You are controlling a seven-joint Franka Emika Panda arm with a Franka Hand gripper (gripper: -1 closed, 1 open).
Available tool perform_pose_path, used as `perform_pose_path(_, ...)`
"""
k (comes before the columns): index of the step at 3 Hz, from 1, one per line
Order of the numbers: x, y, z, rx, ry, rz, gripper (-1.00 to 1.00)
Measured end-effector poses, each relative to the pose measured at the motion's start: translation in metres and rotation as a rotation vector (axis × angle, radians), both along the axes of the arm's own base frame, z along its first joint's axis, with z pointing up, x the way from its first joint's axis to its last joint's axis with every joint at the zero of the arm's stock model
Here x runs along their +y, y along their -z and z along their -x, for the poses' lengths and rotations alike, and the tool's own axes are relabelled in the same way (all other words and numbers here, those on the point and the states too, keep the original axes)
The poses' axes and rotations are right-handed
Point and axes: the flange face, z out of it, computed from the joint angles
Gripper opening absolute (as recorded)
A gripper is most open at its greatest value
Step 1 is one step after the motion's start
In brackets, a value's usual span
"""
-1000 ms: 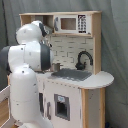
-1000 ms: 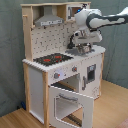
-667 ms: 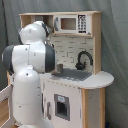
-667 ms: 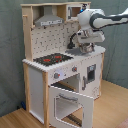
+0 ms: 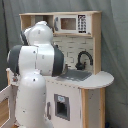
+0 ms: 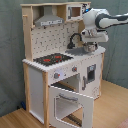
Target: Play with the kitchen
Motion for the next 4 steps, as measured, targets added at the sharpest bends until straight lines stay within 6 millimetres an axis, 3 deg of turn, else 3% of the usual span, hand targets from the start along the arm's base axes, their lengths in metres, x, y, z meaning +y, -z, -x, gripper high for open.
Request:
perform_pose_path(1, -0.018, 0.003, -0.002, -0.057, 0.029, -0.005, -1.0)
perform_pose_path(2, -0.027, 0.011, -0.022, -0.13, 0.058, -0.016, -1.0)
perform_pose_path(4, -0.022, 0.037, -0.058, -0.222, 0.073, -0.014, -1.0)
